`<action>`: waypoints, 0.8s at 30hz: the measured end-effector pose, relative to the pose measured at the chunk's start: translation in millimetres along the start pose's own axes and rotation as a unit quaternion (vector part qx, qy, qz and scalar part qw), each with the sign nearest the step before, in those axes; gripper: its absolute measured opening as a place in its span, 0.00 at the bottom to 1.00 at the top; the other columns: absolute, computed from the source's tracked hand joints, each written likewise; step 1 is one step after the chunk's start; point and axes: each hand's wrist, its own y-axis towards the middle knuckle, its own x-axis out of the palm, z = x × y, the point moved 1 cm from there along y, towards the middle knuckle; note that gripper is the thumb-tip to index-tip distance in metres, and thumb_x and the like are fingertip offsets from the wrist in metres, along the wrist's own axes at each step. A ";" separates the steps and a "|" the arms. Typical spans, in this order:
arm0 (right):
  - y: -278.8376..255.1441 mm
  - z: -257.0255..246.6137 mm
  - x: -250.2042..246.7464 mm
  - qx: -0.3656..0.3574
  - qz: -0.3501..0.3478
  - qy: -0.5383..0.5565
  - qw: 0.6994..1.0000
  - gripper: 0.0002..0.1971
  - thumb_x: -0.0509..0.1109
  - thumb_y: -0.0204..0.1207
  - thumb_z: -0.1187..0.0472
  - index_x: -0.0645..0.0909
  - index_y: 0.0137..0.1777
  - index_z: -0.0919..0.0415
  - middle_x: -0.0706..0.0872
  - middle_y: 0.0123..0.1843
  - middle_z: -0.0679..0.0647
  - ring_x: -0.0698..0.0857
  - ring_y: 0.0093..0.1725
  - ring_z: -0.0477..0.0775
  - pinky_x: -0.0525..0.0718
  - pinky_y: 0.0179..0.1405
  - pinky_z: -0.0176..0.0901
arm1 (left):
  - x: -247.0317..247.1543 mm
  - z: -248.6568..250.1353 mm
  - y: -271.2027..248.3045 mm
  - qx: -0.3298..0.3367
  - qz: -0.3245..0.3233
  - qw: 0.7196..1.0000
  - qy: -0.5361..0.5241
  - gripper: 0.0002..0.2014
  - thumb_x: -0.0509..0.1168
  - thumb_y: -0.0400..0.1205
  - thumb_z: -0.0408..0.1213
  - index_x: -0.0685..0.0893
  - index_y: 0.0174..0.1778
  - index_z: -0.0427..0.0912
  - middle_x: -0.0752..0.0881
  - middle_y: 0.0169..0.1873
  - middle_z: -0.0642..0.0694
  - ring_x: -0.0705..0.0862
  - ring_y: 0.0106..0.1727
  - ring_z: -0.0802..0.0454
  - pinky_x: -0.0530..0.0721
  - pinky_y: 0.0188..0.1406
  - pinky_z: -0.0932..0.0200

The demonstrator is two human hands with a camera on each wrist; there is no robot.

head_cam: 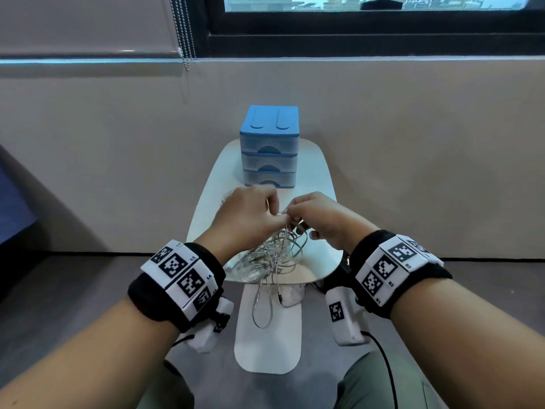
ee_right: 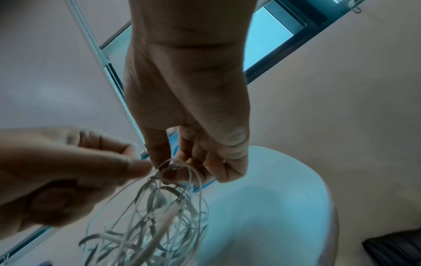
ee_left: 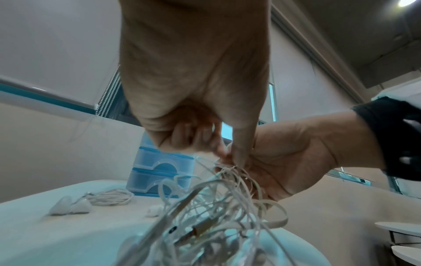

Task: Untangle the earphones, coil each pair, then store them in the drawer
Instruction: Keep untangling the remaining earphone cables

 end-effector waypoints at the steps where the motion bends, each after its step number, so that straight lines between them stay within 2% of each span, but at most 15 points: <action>1: -0.9 -1.8 0.1 -0.003 0.004 -0.001 1.000 0.07 0.67 0.77 0.66 0.84 0.41 0.56 0.81 0.35 0.54 0.75 0.38 0.53 0.65 0.31 0.42 | -1.7 -0.1 -1.0 0.008 0.025 1.000 -0.007 0.16 0.79 0.73 0.51 0.78 0.39 0.50 0.79 0.30 0.54 0.77 0.33 0.52 0.70 0.31 0.55; 3: -1.4 -6.0 -0.3 -0.005 0.022 -0.012 1.000 0.07 0.67 0.77 0.67 0.83 0.40 0.58 0.81 0.40 0.57 0.74 0.42 0.55 0.64 0.31 0.42 | 2.7 -1.5 -3.4 0.017 -0.001 0.999 -0.028 0.19 0.80 0.72 0.51 0.77 0.47 0.52 0.81 0.37 0.53 0.78 0.38 0.53 0.76 0.35 0.52; 5: -1.2 -10.9 -0.2 0.000 0.036 -0.022 0.999 0.07 0.65 0.78 0.67 0.82 0.42 0.58 0.81 0.42 0.57 0.75 0.44 0.54 0.65 0.32 0.43 | 14.0 -6.2 -7.3 0.019 -0.042 0.998 -0.041 0.16 0.78 0.74 0.47 0.78 0.50 0.52 0.83 0.41 0.52 0.82 0.42 0.52 0.81 0.42 0.49; 9: -3.5 -20.3 -4.0 -0.002 0.049 0.009 0.999 0.07 0.61 0.85 0.66 0.80 0.48 0.59 0.86 0.45 0.56 0.80 0.44 0.54 0.70 0.34 0.43 | 30.7 -15.1 -11.5 0.047 -0.061 0.997 -0.014 0.10 0.74 0.79 0.45 0.78 0.46 0.54 0.83 0.40 0.53 0.82 0.43 0.51 0.79 0.41 0.51; 12: -5.6 -28.9 -8.1 -0.031 0.055 0.025 0.998 0.10 0.57 0.90 0.63 0.77 0.49 0.59 0.90 0.49 0.63 0.85 0.47 0.55 0.75 0.38 0.45 | 32.3 -18.7 -12.1 0.072 -0.056 0.996 0.000 0.08 0.70 0.84 0.46 0.77 0.44 0.56 0.79 0.39 0.55 0.80 0.44 0.51 0.77 0.41 0.51; 14: -5.9 -35.2 -11.2 -0.045 0.070 0.047 0.995 0.10 0.54 0.91 0.60 0.75 0.51 0.58 0.93 0.48 0.65 0.89 0.45 0.56 0.78 0.40 0.46 | 30.0 -22.6 -11.7 0.092 -0.044 0.995 0.003 0.07 0.69 0.85 0.47 0.80 0.44 0.52 0.80 0.40 0.54 0.80 0.45 0.51 0.81 0.45 0.48; 16: -3.1 -41.1 -13.9 -0.060 0.085 0.040 0.994 0.11 0.52 0.92 0.58 0.74 0.54 0.59 0.92 0.40 0.62 0.90 0.42 0.57 0.83 0.43 0.50 | 27.1 -25.8 -10.5 0.117 -0.033 0.992 0.015 0.09 0.69 0.86 0.49 0.85 0.47 0.47 0.81 0.42 0.52 0.81 0.45 0.50 0.82 0.46 0.47; 18: -0.3 -46.9 -15.5 -0.082 0.109 0.012 0.991 0.11 0.51 0.92 0.58 0.73 0.52 0.58 0.89 0.35 0.60 0.88 0.38 0.58 0.88 0.45 0.55 | 24.5 -27.4 -8.7 0.135 -0.032 0.990 0.029 0.11 0.68 0.86 0.50 0.86 0.48 0.45 0.81 0.43 0.51 0.80 0.46 0.50 0.82 0.46 0.48; 20: 2.3 -52.7 -16.8 -0.104 0.138 -0.026 0.985 0.10 0.52 0.91 0.58 0.72 0.49 0.56 0.85 0.40 0.58 0.85 0.36 0.57 0.88 0.42 0.56 | 22.7 -27.1 -6.2 0.152 -0.040 0.987 0.036 0.11 0.68 0.86 0.49 0.88 0.50 0.44 0.83 0.45 0.50 0.81 0.47 0.49 0.83 0.47 0.47; 22: 6.6 -56.6 -17.9 -0.127 0.165 -0.053 0.977 0.10 0.54 0.91 0.58 0.74 0.51 0.58 0.81 0.45 0.56 0.79 0.37 0.53 0.85 0.37 0.52 | 20.9 -25.7 -3.4 0.162 -0.047 0.985 0.034 0.10 0.69 0.86 0.48 0.89 0.53 0.45 0.84 0.47 0.50 0.83 0.49 0.49 0.84 0.50 0.47; 24: 10.4 -59.9 -19.3 -0.153 0.203 -0.079 0.964 0.10 0.57 0.90 0.58 0.76 0.53 0.61 0.80 0.46 0.54 0.76 0.39 0.52 0.79 0.38 0.49 | 17.4 -24.0 -1.4 0.171 -0.051 0.983 0.037 0.10 0.71 0.85 0.47 0.91 0.54 0.46 0.85 0.49 0.51 0.83 0.50 0.50 0.85 0.51 0.47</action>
